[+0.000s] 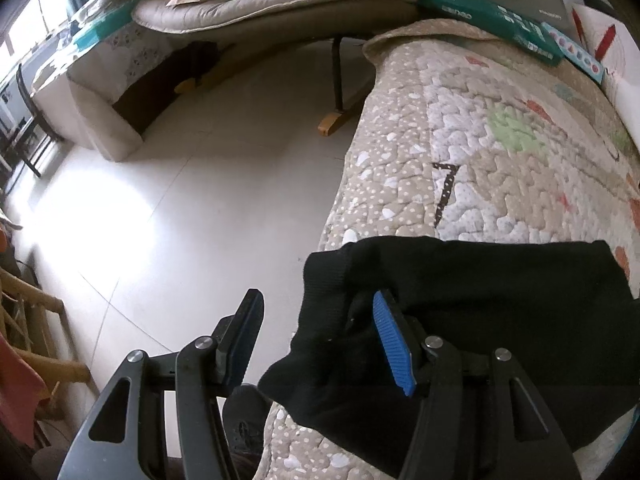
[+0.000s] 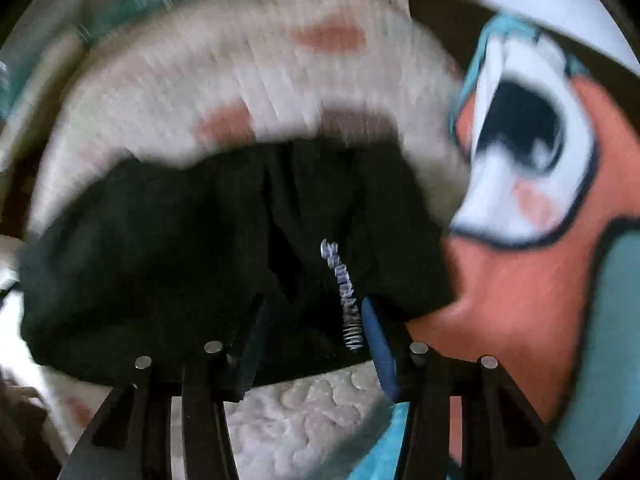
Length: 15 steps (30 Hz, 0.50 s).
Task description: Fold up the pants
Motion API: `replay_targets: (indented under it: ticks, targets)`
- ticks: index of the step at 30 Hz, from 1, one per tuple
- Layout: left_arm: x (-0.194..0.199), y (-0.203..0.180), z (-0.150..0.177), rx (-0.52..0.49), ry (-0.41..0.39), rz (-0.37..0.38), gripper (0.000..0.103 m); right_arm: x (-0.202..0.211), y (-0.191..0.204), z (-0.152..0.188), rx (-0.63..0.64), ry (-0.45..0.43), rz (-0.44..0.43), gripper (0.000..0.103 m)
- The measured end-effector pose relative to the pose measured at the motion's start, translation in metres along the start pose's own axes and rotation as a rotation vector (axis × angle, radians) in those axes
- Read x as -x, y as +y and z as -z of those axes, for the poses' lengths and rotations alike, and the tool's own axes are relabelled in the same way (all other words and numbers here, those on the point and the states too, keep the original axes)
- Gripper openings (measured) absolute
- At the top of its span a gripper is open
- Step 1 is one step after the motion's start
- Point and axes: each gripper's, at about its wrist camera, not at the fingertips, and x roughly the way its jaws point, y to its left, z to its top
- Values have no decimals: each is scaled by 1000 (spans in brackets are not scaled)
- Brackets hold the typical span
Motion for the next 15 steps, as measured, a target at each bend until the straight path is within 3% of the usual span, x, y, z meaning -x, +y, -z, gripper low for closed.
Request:
replay_targets:
  ticks: [1, 3, 11, 12, 13, 15]
  targets:
    - [0, 2, -1, 5, -2, 0, 56, 9, -7, -5, -10, -33, 27, 56]
    - [2, 5, -2, 18, -3, 8, 56, 18, -23, -15, -32, -69, 1, 57]
    - [-1, 1, -1, 12, 15, 26, 56, -42, -34, -20, -78, 61, 9, 57]
    - [-1, 0, 0, 8, 15, 25, 56, -49, -36, -18, -80, 93, 21, 45]
    - [-1, 0, 0, 6, 13, 22, 56, -50, -37, -13, -77, 123, 45, 22]
    - [-1, 0, 0, 3, 14, 15, 56, -45, -37, -7, -63, 147, 76, 16]
